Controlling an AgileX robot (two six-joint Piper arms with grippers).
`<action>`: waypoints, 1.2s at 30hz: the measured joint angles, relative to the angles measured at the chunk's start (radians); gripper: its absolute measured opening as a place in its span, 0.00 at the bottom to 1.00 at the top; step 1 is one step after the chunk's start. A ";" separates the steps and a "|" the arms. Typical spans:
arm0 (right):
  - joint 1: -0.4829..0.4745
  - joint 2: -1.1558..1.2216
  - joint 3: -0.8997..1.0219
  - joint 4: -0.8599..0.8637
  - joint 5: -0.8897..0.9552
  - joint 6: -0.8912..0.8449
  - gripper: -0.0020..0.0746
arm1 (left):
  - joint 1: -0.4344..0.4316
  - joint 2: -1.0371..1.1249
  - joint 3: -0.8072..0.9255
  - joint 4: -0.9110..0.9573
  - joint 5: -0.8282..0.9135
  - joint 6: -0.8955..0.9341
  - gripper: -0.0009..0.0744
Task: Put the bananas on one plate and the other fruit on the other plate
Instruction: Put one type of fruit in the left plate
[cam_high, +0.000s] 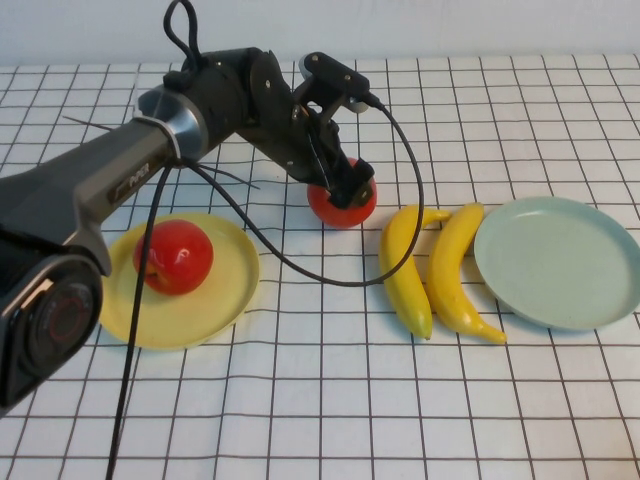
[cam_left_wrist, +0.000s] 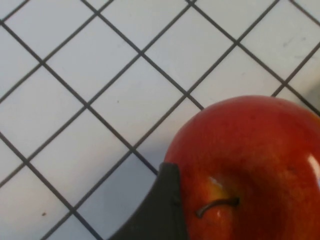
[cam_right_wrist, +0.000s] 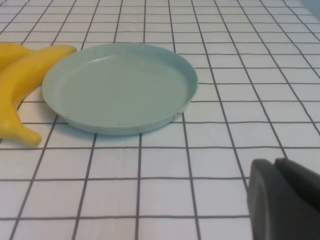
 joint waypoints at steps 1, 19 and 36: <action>0.000 0.000 0.000 0.000 0.000 0.000 0.01 | 0.000 0.004 0.000 0.000 0.000 -0.006 0.90; 0.000 0.000 0.000 0.000 0.000 0.000 0.01 | 0.000 -0.011 -0.007 -0.010 0.050 -0.037 0.79; 0.000 0.000 0.000 0.000 0.000 0.000 0.01 | 0.103 -0.225 0.080 0.173 0.447 -0.091 0.79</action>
